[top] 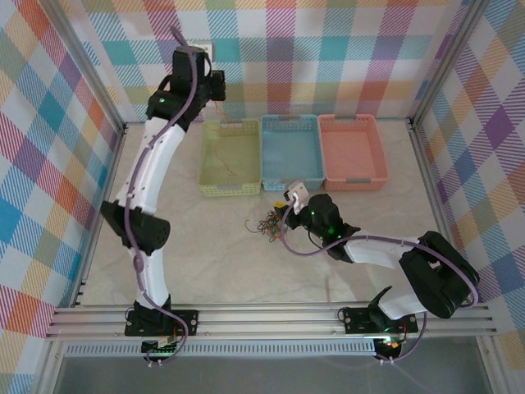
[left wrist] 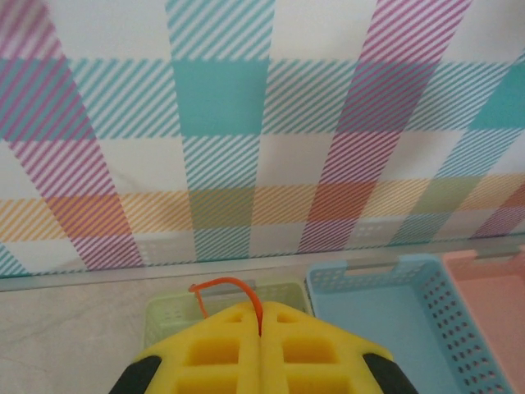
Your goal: Untangle the cables
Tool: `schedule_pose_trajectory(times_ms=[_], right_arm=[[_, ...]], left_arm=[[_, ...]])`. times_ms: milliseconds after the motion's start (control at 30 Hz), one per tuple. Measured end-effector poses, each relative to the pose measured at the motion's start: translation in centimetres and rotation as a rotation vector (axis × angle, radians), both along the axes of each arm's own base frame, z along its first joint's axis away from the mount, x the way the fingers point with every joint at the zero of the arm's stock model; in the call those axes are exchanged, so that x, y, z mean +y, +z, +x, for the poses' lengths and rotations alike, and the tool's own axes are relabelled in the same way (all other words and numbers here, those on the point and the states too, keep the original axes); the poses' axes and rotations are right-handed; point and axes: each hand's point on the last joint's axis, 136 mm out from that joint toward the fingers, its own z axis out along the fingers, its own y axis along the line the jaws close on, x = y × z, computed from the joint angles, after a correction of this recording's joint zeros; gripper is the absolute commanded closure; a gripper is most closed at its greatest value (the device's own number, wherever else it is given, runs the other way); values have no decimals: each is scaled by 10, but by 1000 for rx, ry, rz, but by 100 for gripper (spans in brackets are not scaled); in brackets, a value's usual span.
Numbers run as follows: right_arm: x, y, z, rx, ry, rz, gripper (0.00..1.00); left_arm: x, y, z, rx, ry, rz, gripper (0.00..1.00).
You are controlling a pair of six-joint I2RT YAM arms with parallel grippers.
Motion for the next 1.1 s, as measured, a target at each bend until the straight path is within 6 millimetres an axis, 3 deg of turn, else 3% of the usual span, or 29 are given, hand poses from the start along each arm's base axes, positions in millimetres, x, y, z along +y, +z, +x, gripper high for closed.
schedule_pose_trajectory(times_ms=[167,333,367,400,467,567,700,767,967,1033,1100], right_arm=[[1,0,-1,2,7,2,57],[2,0,-2,4,17,4,57],[2,0,-2,6,19,4,57],[3,-1,-3,9,23,3,57],[4,-2,-4,14,32,2,56],[4,-3,-5,19,40,3,56],[4,-3,-5,19,38,3,56],[4,-3,-5,19,39,3,56],[4,-3,-5,20,41,4,55],[4,-3,-5,20,42,4,55],[4,-3,-5,20,41,4,55]], left_arm=[[-15,-91,30,174,-55,16,100],[-27,-182,20,384,-107,12,100],[-27,-195,17,413,-105,15,96],[-26,-203,14,433,-102,18,85],[-24,-212,12,462,-90,16,53],[-24,-214,7,495,-85,-14,37],[-20,-204,-12,502,-75,-52,31],[-15,-185,-33,495,-71,-80,31],[-13,-96,-109,325,-138,-214,33],[-16,-86,-138,288,-175,-266,34],[-22,-96,-167,292,-211,-308,35]])
